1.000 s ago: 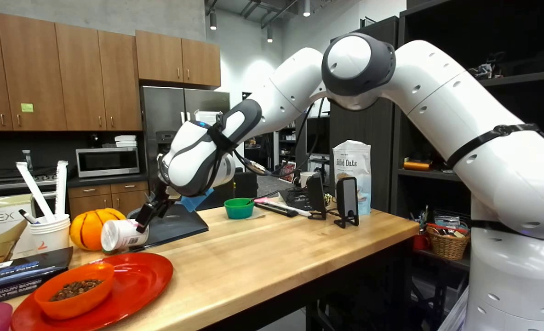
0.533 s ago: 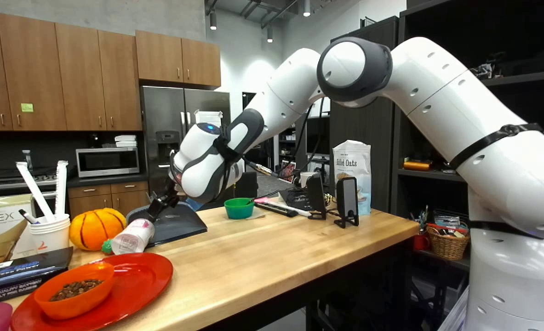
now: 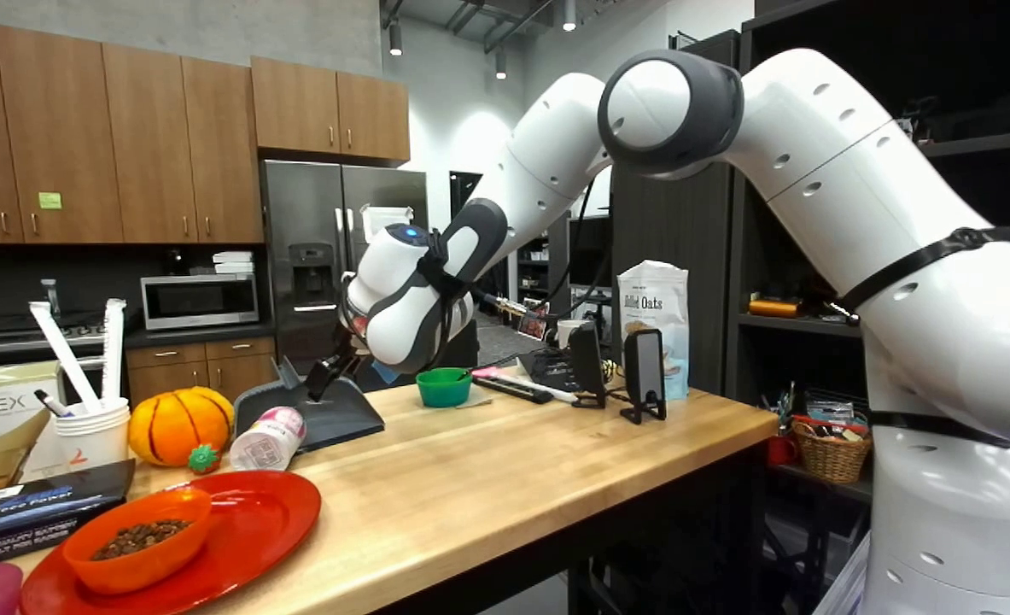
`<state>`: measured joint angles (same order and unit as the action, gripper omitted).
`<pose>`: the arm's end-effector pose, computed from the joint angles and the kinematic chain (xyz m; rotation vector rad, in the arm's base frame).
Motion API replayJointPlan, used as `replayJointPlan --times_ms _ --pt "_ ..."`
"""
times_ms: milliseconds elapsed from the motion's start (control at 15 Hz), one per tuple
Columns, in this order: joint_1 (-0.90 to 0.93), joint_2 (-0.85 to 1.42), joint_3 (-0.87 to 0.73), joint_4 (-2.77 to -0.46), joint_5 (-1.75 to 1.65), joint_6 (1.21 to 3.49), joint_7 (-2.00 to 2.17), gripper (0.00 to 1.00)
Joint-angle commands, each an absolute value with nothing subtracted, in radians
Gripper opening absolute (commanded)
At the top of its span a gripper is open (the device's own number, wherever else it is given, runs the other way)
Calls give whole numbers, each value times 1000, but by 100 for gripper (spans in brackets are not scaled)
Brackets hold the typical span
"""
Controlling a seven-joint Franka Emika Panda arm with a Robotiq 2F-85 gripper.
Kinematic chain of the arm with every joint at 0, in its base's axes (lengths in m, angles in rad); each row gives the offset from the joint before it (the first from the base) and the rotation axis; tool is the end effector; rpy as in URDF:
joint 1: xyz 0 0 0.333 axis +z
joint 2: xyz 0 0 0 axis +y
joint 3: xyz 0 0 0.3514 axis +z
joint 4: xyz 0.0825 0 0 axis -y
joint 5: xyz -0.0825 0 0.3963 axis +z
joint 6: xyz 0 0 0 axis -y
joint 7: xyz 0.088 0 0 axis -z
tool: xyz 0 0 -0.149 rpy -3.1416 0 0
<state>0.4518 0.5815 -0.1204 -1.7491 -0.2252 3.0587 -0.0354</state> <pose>0.7173 0.2794 0.3156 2.7462 0.8936 1.1144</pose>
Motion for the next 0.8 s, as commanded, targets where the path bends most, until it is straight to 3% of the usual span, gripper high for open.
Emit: replayJointPlan --times_ms 0,333,533,733 --pt "302 449 64 -1862 -213 2970 -143 100" --pt "7 384 429 -1871 89 2758 -491 100" --pt "-67 293 530 -1941 224 2609 -617 100" --pt "-48 250 524 -1960 358 2469 -737 100"
